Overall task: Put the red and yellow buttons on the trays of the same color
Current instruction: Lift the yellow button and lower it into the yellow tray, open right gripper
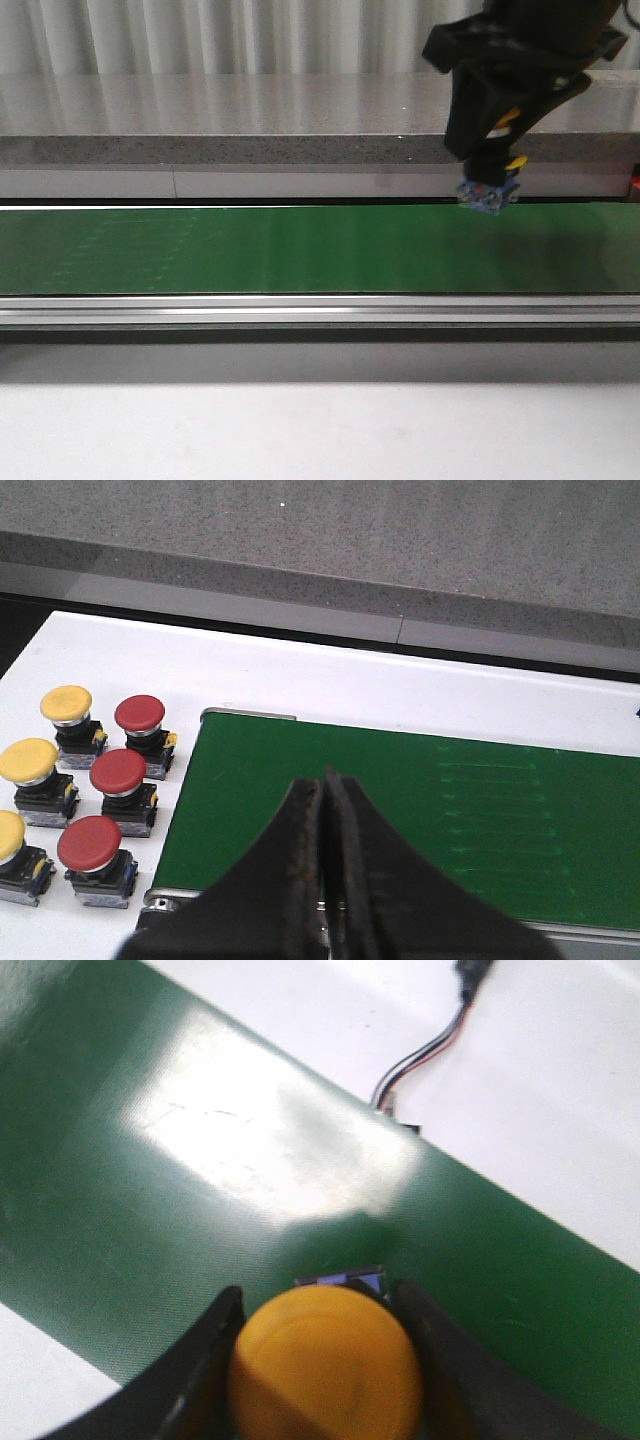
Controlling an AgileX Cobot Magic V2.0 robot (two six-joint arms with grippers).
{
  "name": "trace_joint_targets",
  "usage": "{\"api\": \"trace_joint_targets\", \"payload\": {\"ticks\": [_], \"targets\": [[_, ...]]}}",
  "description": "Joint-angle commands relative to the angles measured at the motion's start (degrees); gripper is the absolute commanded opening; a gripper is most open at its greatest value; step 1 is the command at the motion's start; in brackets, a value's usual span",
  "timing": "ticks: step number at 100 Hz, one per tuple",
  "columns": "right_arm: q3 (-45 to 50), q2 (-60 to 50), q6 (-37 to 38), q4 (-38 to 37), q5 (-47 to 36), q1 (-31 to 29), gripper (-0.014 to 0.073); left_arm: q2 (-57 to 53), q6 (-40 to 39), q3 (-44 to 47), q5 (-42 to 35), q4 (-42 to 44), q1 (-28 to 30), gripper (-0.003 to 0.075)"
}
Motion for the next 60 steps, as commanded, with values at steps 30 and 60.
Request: {"api": "trace_joint_targets", "payload": {"ticks": [30,60], "targets": [[-2.07,-11.25,2.89,-0.04,3.41,-23.22,0.0193,0.08,-0.21,-1.51,-4.25,-0.61,-0.36,-0.002],[3.55,-11.19,5.94,-0.1,-0.36,-43.96,0.0193,0.08,-0.21,-1.51,-4.25,-0.61,-0.36,-0.002]]}}
